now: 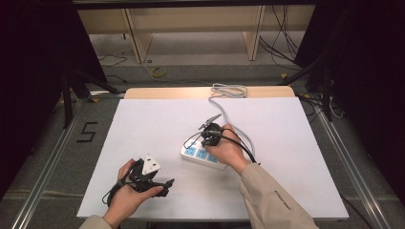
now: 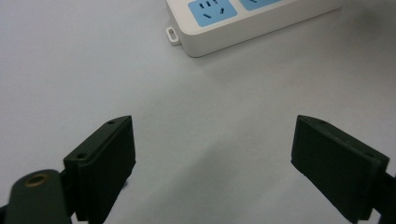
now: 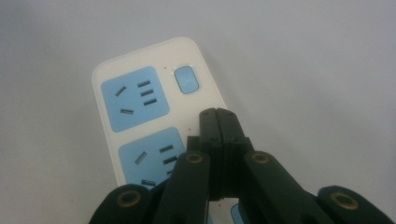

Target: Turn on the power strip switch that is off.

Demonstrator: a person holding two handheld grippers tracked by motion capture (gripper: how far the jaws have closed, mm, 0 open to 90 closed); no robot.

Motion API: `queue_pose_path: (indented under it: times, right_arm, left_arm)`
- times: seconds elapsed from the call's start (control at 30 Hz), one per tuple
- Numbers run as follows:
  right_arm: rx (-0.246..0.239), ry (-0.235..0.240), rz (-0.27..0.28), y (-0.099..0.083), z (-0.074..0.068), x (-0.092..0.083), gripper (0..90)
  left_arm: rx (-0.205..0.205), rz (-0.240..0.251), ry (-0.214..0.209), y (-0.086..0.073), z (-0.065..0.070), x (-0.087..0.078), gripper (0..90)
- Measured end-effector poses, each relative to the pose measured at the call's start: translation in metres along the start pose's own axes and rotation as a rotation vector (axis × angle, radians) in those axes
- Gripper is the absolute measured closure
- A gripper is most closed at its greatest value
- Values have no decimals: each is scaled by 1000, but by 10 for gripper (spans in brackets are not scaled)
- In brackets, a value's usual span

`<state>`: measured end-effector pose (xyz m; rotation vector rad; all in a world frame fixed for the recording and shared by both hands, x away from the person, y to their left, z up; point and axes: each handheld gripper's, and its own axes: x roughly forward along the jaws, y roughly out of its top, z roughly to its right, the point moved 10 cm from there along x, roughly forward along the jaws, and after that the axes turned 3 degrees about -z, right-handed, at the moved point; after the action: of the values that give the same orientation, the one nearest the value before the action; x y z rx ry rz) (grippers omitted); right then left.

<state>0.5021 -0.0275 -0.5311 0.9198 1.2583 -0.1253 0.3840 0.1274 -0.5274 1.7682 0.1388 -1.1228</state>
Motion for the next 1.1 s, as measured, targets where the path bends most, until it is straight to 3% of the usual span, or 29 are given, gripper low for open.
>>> queue_pose_path:
  times: [1.1]
  right_arm:
    - [7,-2,-12,0,0,1,900]
  left_arm:
    - [9,1,3,0,0,0,132]
